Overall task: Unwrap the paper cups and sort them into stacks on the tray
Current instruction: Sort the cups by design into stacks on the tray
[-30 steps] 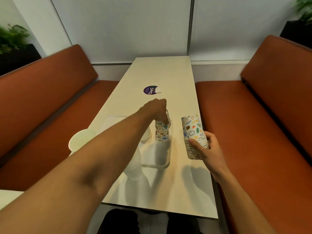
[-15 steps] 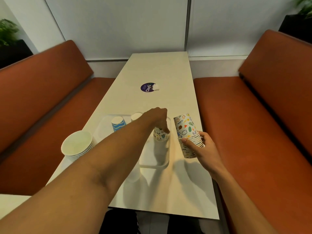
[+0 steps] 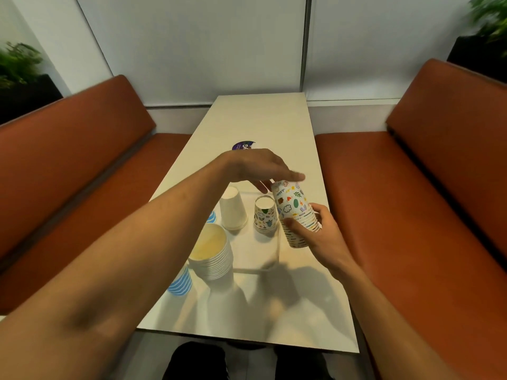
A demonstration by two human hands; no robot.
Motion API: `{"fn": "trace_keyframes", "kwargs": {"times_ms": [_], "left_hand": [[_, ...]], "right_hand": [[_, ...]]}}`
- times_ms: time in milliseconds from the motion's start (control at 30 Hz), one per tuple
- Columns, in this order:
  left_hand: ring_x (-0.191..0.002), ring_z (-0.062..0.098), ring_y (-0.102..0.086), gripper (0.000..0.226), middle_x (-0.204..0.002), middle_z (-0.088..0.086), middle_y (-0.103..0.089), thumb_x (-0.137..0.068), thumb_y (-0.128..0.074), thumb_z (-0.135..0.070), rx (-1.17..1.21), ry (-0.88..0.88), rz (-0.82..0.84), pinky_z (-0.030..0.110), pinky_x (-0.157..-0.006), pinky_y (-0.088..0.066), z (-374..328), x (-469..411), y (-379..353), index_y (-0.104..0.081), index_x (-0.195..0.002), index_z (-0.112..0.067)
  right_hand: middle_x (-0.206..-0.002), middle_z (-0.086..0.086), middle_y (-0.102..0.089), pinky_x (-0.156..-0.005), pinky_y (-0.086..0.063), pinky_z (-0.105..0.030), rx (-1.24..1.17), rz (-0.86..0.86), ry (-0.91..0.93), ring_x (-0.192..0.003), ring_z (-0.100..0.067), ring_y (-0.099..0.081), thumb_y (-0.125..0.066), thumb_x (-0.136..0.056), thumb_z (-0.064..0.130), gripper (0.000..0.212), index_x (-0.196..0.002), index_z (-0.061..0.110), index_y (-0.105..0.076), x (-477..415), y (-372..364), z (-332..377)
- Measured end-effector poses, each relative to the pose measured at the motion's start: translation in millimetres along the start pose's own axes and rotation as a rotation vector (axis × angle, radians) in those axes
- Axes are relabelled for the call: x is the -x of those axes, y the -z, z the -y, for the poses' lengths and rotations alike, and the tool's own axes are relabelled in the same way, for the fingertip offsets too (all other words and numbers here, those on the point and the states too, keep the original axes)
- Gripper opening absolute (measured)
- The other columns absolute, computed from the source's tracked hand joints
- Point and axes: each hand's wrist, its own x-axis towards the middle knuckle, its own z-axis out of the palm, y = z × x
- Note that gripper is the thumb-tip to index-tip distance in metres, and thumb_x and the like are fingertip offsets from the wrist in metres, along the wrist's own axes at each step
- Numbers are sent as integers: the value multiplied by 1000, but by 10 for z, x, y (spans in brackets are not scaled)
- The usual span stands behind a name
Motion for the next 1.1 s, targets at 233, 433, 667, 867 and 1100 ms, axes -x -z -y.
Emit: {"fn": "trace_keyframes", "kwargs": {"times_ms": [233, 433, 667, 867, 1100], "left_hand": [[-83, 12, -73, 46, -103, -1, -74, -86, -81, -42, -58, 0, -105, 23, -74, -62, 29, 17, 64, -67, -121, -17], [-84, 17, -69, 47, -113, 5, -70, -85, -84, -34, -7, 28, -339, 27, -70, -61, 110, -19, 258, -66, -122, -13], [-98, 21, -56, 53, -127, 8, -66, -85, -84, -33, -335, 103, -359, 31, -81, -48, 303, -164, 1, -64, -129, -12], [-117, 29, -61, 65, -134, 10, -61, -83, -85, -35, -388, 139, -304, 33, -81, -47, 417, -339, -203, -56, -137, -14], [-114, 31, -62, 61, -130, 13, -62, -87, -81, -34, -629, 108, -213, 35, -78, -47, 505, -473, -443, -53, -135, -10]], "right_hand": [[-115, 2, -67, -69, -59, -24, 20, 26, 5, -94, -8, -71, -87, -79, 32, 66, -135, 21, -51, -41, 2, -12], [-119, -2, -68, -87, -63, -46, 42, -70, -52, -103, -19, -73, -91, -59, 54, 89, -133, 24, -52, -73, 104, -223], [-122, -1, -67, -78, -61, -30, 17, -100, -63, -104, -17, -71, -89, -68, 48, 84, -136, 22, -49, -102, 113, -330], [-121, 2, -70, -87, -61, -36, -53, -91, -82, -105, -15, -72, -79, -75, 54, 74, -135, 24, -48, -124, 110, -347], [-120, 5, -72, -94, -61, -42, -48, -61, -98, -104, -12, -74, -75, -80, 59, 71, -136, 25, -49, -153, 108, -399]]}}
